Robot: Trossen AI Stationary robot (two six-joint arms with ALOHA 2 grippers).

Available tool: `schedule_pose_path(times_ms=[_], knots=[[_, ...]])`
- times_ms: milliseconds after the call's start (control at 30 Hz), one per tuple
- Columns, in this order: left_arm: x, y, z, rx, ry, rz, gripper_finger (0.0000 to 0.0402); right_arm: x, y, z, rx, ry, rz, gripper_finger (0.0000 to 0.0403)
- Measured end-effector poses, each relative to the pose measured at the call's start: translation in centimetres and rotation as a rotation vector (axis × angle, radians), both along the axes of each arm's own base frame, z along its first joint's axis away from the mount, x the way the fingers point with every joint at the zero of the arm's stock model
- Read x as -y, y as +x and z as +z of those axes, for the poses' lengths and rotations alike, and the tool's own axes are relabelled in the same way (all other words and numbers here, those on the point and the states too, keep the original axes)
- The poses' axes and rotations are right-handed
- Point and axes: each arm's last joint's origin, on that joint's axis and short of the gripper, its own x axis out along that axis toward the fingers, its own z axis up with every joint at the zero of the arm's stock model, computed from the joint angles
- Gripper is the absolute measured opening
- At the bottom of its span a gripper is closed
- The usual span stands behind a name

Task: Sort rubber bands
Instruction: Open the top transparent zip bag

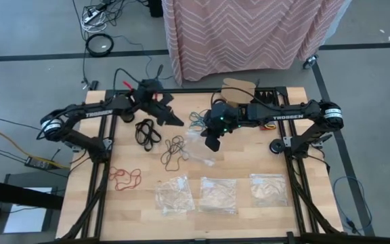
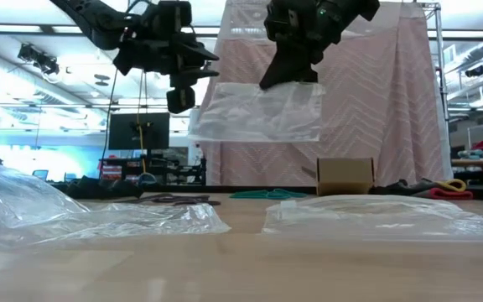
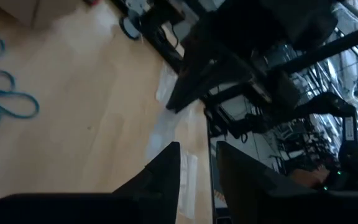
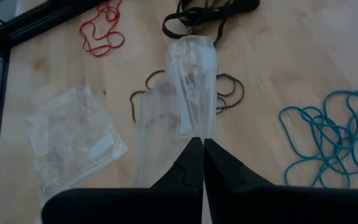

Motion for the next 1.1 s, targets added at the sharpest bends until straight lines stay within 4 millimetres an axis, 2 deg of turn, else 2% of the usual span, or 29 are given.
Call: schedule_pose_path(times_ms=[133, 200, 500, 867, 1100], knots=[[1.0, 0.8, -1.1, -0.047, -0.024, -0.039, 0.0108, 0.0, 0.1, 0.1, 0.019, -0.005, 0.002, 0.0], [1.2, 1.0, -1.1, -0.037, -0.015, -0.041, 0.0108, 0.0, 0.1, 0.1, 0.02, -0.005, 0.002, 0.0], [1.2, 0.4, -1.9, -0.148, -0.088, -0.026, 0.0108, 0.0, 0.2, 0.2, 0.026, -0.012, -0.004, 0.0], [1.1, 0.9, -1.2, -0.079, -0.065, -0.006, 0.0108, -0.1, 0.3, 0.3, 0.043, -0.017, 0.002, 0.0], [1.8, 1.9, -1.9, -0.089, -0.084, -0.039, 0.0108, -0.1, 0.5, 0.6, 0.082, -0.019, 0.009, 0.0]])
